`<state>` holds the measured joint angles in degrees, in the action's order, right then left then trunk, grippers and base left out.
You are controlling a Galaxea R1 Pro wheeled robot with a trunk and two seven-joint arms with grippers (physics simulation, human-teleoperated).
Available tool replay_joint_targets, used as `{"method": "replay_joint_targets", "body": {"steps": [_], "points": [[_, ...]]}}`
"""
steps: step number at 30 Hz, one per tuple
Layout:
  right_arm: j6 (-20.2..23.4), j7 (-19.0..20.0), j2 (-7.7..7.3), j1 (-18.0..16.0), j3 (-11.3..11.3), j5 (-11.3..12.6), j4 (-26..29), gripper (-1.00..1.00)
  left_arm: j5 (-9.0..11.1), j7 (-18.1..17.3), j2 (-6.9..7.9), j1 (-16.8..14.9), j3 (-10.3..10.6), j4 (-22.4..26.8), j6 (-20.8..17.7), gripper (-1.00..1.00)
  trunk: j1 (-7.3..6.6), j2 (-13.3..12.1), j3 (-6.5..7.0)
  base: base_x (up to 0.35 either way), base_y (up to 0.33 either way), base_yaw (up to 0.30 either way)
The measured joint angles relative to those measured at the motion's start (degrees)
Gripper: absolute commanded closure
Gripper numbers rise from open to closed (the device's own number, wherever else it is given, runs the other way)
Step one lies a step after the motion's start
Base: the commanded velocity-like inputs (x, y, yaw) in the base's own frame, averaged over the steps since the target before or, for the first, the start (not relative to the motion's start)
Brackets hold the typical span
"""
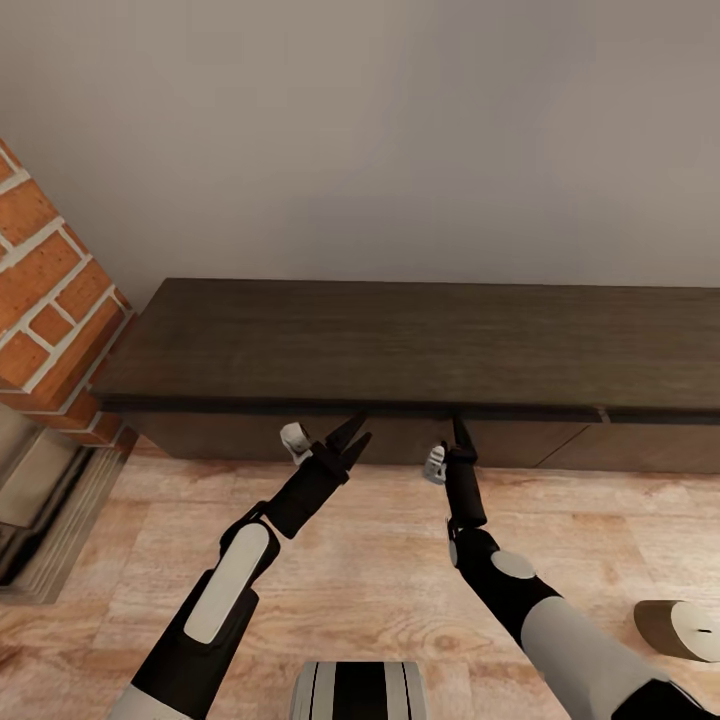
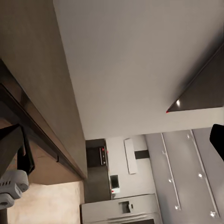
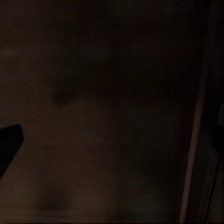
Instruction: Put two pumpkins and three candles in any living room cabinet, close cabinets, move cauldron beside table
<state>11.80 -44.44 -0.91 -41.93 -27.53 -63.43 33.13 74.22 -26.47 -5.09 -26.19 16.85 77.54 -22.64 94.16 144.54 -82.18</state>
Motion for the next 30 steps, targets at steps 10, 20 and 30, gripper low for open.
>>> {"method": "replay_joint_targets", "body": {"steps": [10,20,30], "points": [[-0.7,1.3,-0.06,2.5,0.4,0.5,1.5,-1.0,0.0,0.0,-0.01,0.0,-0.1,0.1,0.0,-1.0,0.01,0.0,-0.01,0.0,0.0,0.0],[-0.7,3.7,-0.34,2.5,0.8,3.7,0.1,-1.0,0.0,-0.1,-0.01,0.0,0.0,0.1,0.0,-1.0,0.01,0.0,-0.01,0.0,0.0,0.0],[-0.9,3.9,-0.48,2.6,5.3,4.9,4.2,-1.0,0.0,0.0,-0.01,0.0,0.2,0.0,0.0,-1.0,0.02,0.0,-0.02,0.0,0.0,0.0]]}}
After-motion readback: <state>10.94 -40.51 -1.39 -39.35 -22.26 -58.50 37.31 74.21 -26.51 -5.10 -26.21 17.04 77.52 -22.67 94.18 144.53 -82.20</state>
